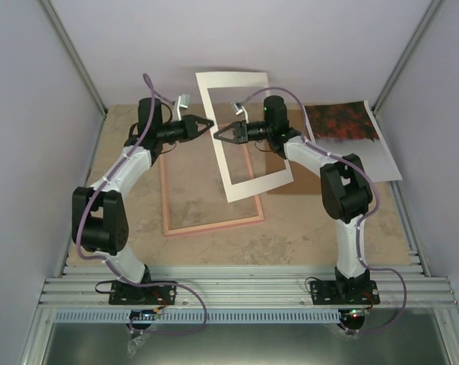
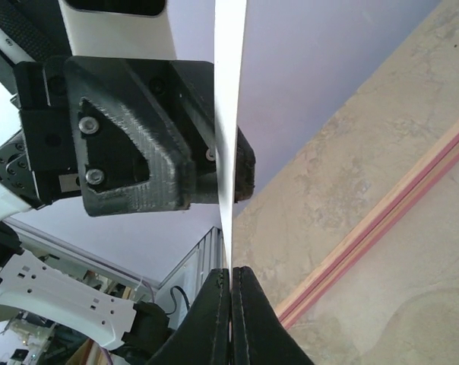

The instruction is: Put the photo into the frame

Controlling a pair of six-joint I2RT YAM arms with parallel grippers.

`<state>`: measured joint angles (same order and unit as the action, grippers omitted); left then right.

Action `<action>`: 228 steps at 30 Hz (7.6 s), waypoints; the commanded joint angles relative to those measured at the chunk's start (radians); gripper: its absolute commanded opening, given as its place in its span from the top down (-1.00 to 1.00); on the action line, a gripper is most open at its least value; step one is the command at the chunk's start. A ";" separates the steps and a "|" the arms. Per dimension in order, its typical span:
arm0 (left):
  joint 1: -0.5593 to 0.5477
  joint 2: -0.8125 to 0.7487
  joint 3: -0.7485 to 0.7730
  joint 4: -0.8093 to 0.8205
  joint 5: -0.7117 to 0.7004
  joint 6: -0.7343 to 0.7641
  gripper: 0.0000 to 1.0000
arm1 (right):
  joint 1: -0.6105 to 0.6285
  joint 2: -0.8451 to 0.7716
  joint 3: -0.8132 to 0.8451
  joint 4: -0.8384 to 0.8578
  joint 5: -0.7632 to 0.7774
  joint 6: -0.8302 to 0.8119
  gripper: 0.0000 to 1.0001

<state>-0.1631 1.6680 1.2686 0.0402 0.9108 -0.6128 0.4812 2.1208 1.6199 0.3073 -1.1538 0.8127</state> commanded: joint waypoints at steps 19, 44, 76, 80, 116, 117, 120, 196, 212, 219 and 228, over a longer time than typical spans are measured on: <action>0.158 0.107 0.021 -0.572 -0.198 0.480 1.00 | -0.116 -0.176 -0.024 -0.895 0.096 -0.973 -0.77; 0.264 0.368 0.263 -0.858 -0.463 0.784 1.00 | -0.230 -0.098 -0.099 -0.838 0.211 -0.883 -0.70; 0.260 0.406 0.296 -0.923 -0.434 0.789 1.00 | -0.231 -0.081 -0.094 -0.839 0.207 -0.874 -0.67; 0.243 0.406 0.272 -0.895 -0.423 0.763 1.00 | -0.231 -0.081 -0.093 -0.837 0.207 -0.873 -0.67; 0.290 0.304 0.162 -0.719 -0.504 0.706 -0.44 | -0.181 0.102 -0.050 -0.839 0.274 -0.869 -0.67; 0.290 0.317 0.168 -0.713 -0.499 0.707 -0.44 | -0.174 0.115 -0.047 -0.840 0.263 -0.863 -0.67; 0.290 0.351 0.184 -0.706 -0.470 0.709 -0.45 | -0.150 0.143 -0.047 -0.842 0.238 -0.859 -0.66; 0.257 0.169 0.126 -0.584 -0.566 0.623 -0.49 | -0.326 0.126 0.061 -0.579 1.621 -1.226 0.99; 0.257 0.115 0.166 -0.569 -0.558 0.635 -0.98 | -0.263 -0.196 0.153 -0.862 1.018 -1.082 0.99; 0.262 0.110 0.164 -0.539 -0.566 0.565 -0.98 | -0.260 -0.302 0.138 -0.821 0.734 -0.959 0.99; 0.270 0.067 0.130 -0.506 -0.579 0.505 -0.99 | -0.218 -0.323 0.206 -0.740 0.518 -0.824 0.99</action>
<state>0.1013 1.7958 1.4136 -0.5079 0.3447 -0.0708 0.2352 1.8183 1.7611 -0.4889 -0.4873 -0.1020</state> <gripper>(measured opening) 0.992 0.019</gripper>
